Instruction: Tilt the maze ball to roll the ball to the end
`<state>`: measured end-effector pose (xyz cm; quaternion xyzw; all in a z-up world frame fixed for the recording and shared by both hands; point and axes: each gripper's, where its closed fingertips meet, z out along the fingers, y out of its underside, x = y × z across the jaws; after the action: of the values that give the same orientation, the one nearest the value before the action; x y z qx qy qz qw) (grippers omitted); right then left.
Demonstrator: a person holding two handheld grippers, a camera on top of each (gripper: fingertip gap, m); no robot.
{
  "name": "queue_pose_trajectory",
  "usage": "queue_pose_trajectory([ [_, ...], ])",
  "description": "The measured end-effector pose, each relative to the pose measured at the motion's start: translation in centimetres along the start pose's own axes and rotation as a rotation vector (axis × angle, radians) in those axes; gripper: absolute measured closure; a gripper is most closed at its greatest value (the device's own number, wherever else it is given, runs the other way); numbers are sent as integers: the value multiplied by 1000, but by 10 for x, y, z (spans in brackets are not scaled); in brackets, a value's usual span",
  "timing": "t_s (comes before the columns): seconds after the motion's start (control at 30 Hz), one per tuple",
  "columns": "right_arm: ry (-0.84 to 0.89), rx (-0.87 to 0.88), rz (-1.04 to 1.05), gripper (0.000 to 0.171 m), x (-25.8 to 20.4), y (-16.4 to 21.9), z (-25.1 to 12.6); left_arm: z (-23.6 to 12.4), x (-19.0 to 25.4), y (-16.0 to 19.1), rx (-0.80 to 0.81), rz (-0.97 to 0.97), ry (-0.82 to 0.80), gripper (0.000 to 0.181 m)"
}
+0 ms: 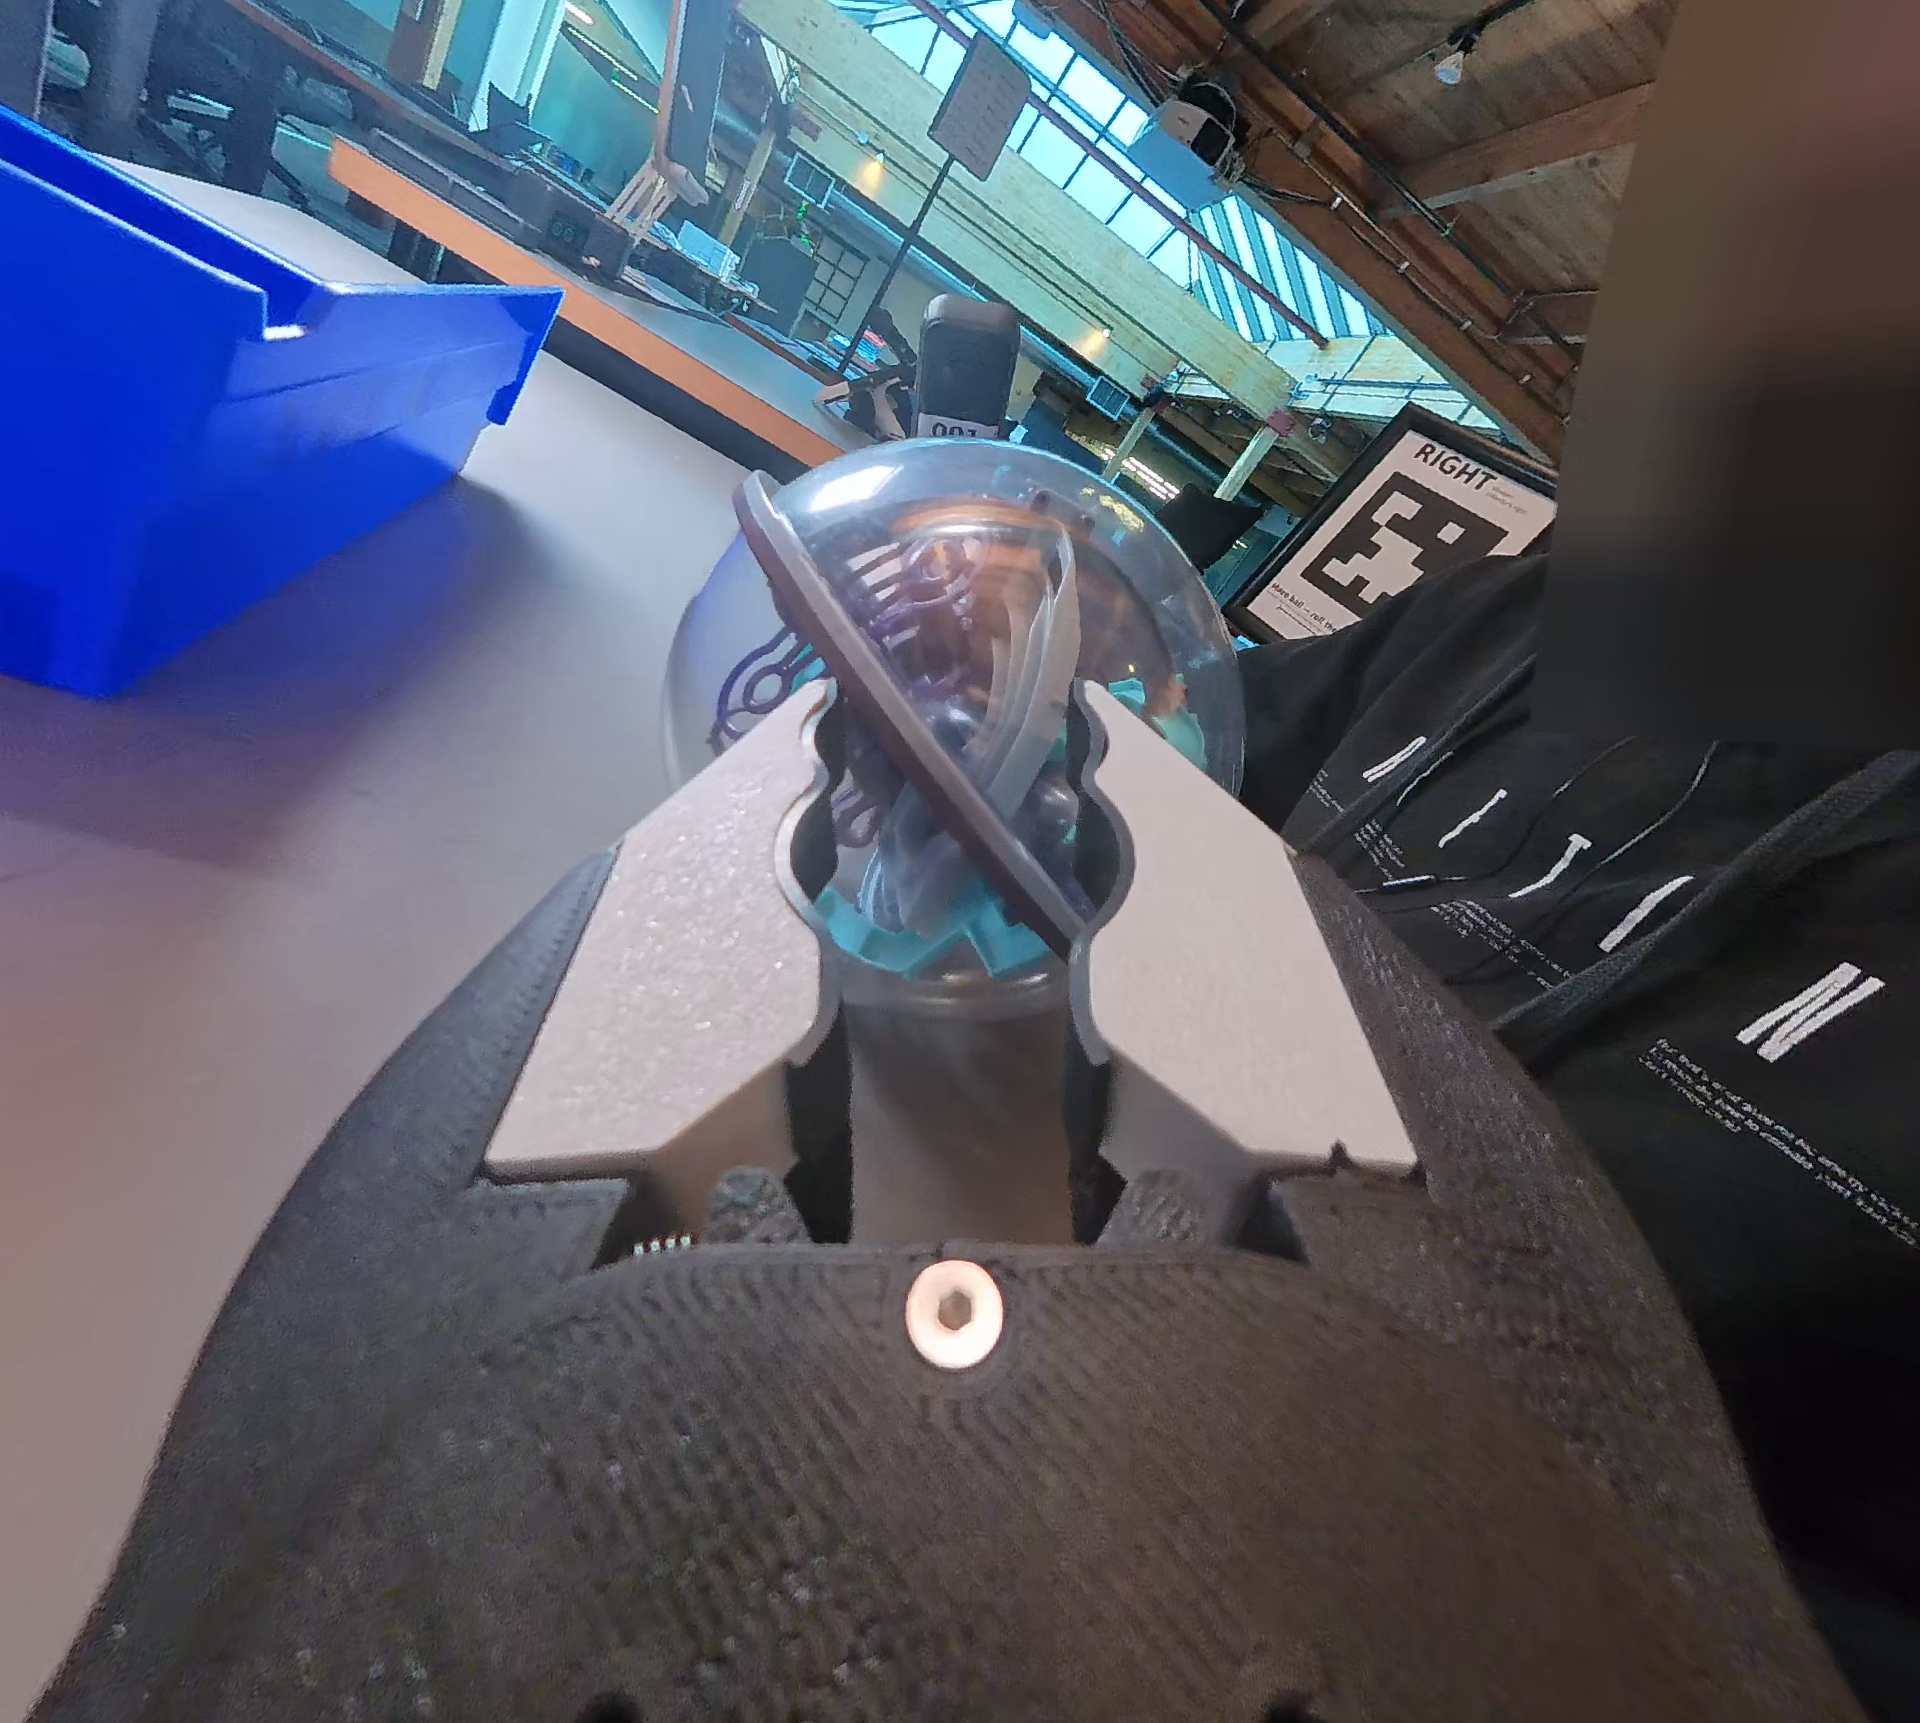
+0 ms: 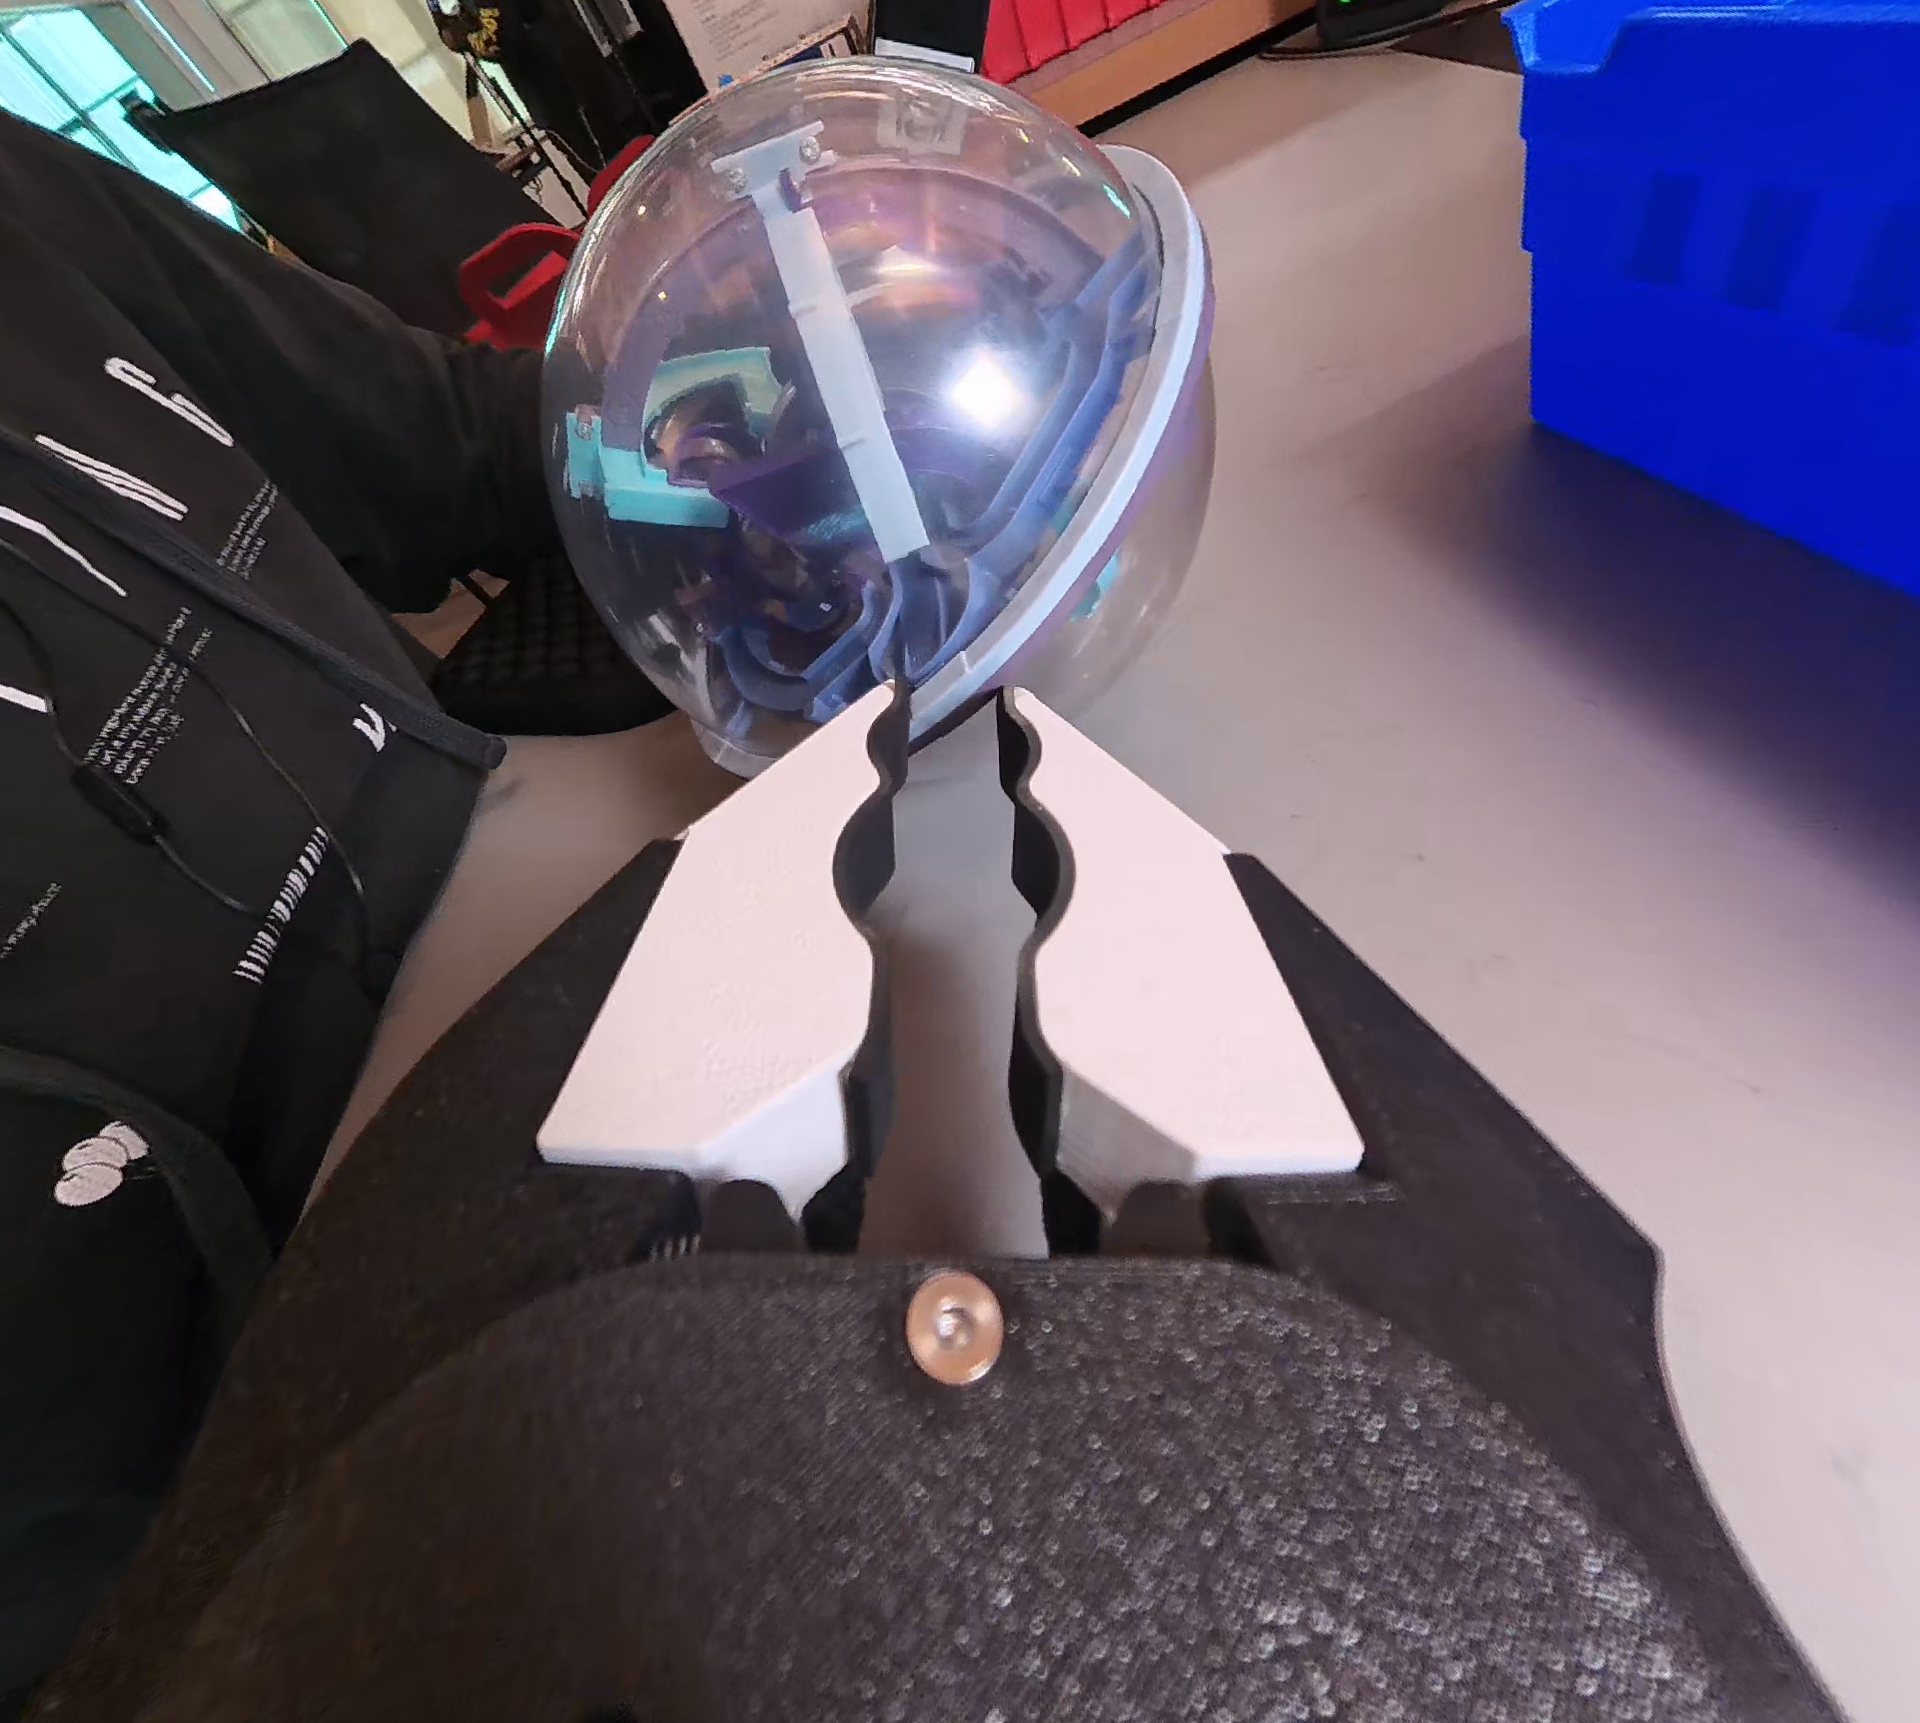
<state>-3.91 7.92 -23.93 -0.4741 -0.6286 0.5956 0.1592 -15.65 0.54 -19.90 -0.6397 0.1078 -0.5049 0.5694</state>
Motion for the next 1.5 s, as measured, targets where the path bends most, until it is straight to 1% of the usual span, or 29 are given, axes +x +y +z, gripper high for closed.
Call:
queue_pose_trajectory([
  [0.1, 6, 2, -1, 159, 1, 0, 0, 0, 0, -3, 20, 3, -1, 149],
  [0.13, 8, 9, -2, 160, 2, -1, 0, 0, 1, -4, 26, 6, 1, 157],
  [0.17, 11, 24, -4, 161, 2, -3, -1, 0, 1, -5, 29, 7, 1, 172],
  [0.27, 19, 91, 6, 164, 4, -15, -6, 2, 1, -6, 37, 10, -4, 175],
  [0.43, 36, 114, 23, 164, 9, -19, -10, 4, -1, -5, 30, 37, -42, 175],
  [0.63, 37, 135, 24, 163, 9, -22, -11, 2, -11, -5, 24, 17, -94, 175],
  [0.73, 47, 124, 34, 152, 12, -20, -11, -1, -24, -3, 13, -33, -168, 176],
  [0.8, 51, 111, 50, 144, 14, -17, -10, -2, -31, -4, 36, -92, -201, 176],
  [0.87, 54, 100, 65, 141, 16, -15, -8, -4, -36, -4, 51, -149, -224, 176],
  [1.03, 66, 69, 92, 160, 20, -8, -6, -7, -45, -1, 59, -228, -261, 176],
  [1.17, 61, 114, 164, 162, 26, -14, -11, -5, -47, 5, 34, -254, -279, 176],
  [1.27, 79, 155, 201, 164, 33, -19, -17, -2, -47, 9, 8, -239, -288, 176],
  [1.5, 97, 172, 170, 164, 34, -23, -19, -2, -48, 13, -20, -220, -302, 176],
])
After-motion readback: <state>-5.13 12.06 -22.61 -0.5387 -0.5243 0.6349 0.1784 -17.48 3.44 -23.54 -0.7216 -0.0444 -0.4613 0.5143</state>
